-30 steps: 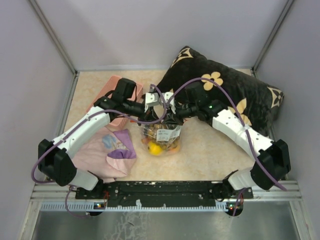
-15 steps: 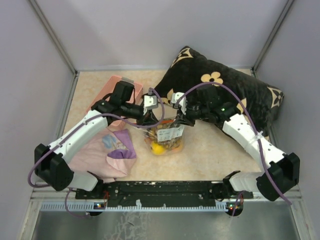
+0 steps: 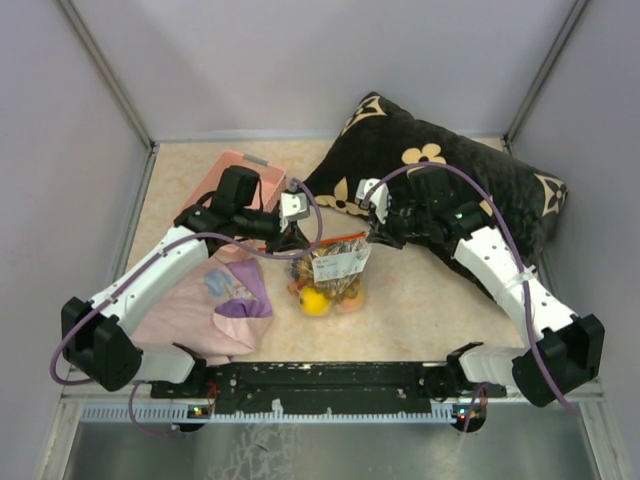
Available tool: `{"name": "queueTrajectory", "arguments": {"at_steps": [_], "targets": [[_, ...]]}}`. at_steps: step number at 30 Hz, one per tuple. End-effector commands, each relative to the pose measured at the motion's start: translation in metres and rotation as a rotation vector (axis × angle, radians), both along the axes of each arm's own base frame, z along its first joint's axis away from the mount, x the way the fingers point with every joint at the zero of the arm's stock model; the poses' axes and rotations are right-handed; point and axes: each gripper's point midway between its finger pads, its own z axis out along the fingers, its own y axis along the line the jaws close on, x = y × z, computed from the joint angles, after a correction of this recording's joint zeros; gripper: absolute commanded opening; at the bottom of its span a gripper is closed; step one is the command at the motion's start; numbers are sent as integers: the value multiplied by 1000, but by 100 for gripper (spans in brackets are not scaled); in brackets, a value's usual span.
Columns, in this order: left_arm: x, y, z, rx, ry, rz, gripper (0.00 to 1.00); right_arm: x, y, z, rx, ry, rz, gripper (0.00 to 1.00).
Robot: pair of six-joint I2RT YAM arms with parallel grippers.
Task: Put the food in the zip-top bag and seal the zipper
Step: Zip the zipper food storage bag at the center of the board, then place the zipper food storage bag at the center of the board.
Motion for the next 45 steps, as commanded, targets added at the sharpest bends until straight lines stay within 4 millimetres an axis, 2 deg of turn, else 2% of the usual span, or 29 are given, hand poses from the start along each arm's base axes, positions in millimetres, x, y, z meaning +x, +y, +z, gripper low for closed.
{"name": "queueTrajectory", "arguments": {"at_steps": [1,8,13,17,22,26,29,32,34,35,37,41,45], "targets": [[0,16,6,15,-14,52,0,19,-40,20,-85,-82,-154,0],[3,16,7,12,-21,63,0,19,-48,26,-73,-92,-186,0],[10,7,19,-49,-33,77,0,15,-28,46,59,-98,-150,0],[14,-3,42,-141,-59,73,3,25,-14,58,183,-134,-166,0],[15,-3,59,-214,-99,113,5,16,2,47,262,-32,-126,0],[0,3,56,-243,-64,138,8,16,11,38,296,29,-147,0],[4,18,41,-240,-64,267,11,33,16,41,347,28,-212,11],[16,35,31,-237,-30,457,19,50,21,52,412,43,-276,31],[18,43,24,-240,6,536,20,59,18,62,448,31,-341,39],[21,48,22,-248,33,597,24,63,14,68,465,21,-383,43],[22,57,21,-271,59,682,38,64,5,75,471,-3,-441,50],[28,84,30,-321,36,866,58,57,-18,88,477,-71,-544,55],[33,119,38,-329,23,1080,82,55,-70,106,505,-193,-822,68]]}}
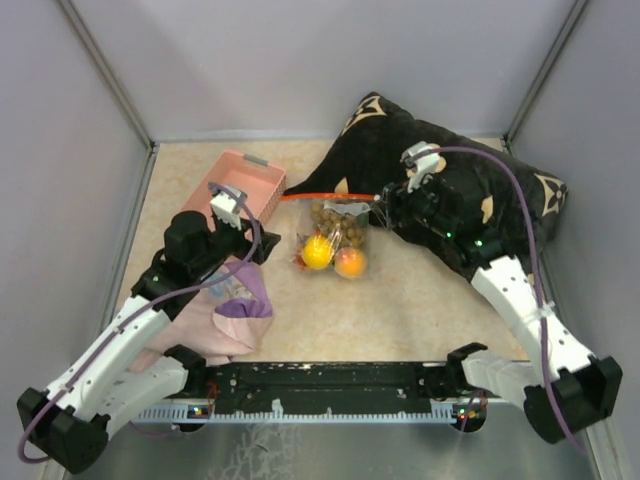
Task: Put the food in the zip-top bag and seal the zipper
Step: Place the zipper food storage bag at the center of the board, then reset both arms
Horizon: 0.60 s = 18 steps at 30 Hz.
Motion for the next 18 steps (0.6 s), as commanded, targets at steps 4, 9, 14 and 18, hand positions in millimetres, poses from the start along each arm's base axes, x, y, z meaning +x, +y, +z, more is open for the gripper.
{"name": "queueTrajectory", "arguments": {"at_steps": [4,9,14,18], "targets": [[17,77,27,-72,26,492,99,-10,-108,59,52,-196,-588,72],[4,123,69,-162,-17,688,100,-50,-161,77,82,-286,-795,73],[-32,171,124,-213,-190,833,100,-91,-199,89,117,-336,-934,73],[-65,197,157,-239,-341,863,100,-108,-211,99,131,-377,-961,73]]}}
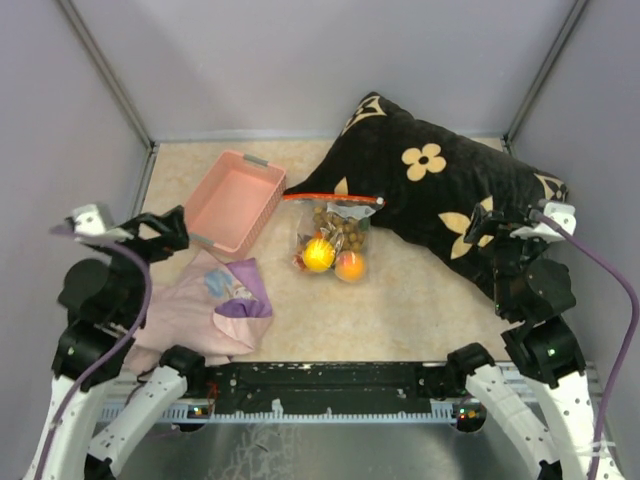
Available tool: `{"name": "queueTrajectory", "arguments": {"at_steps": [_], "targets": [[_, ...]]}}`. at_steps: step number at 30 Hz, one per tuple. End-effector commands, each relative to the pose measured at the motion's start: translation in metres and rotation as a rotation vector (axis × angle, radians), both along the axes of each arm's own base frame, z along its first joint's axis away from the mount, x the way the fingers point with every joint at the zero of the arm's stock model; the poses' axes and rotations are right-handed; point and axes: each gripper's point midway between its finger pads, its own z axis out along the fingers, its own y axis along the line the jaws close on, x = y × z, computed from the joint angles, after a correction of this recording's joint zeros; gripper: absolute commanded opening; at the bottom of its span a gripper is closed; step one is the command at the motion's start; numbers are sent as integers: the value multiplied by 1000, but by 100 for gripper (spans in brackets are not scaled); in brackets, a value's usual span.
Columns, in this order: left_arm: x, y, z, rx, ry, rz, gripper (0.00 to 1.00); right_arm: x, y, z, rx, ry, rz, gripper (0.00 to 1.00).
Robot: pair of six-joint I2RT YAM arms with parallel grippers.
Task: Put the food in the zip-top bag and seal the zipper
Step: Reset both arms
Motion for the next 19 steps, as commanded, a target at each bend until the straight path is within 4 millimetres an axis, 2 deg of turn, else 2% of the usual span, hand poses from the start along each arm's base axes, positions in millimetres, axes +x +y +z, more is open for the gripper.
{"name": "queueTrajectory", "arguments": {"at_steps": [1,4,7,19], "targets": [[-35,40,32,30,-125,129,100,-17,-24,9,9,-27,-107,73],[-52,52,44,6,-197,155,100,-20,-23,13,21,-48,-93,74],[-61,57,48,1,-234,156,100,-20,-21,13,30,-51,-83,74],[-67,51,48,6,-232,107,100,-21,-20,18,45,-71,-72,74]]}}
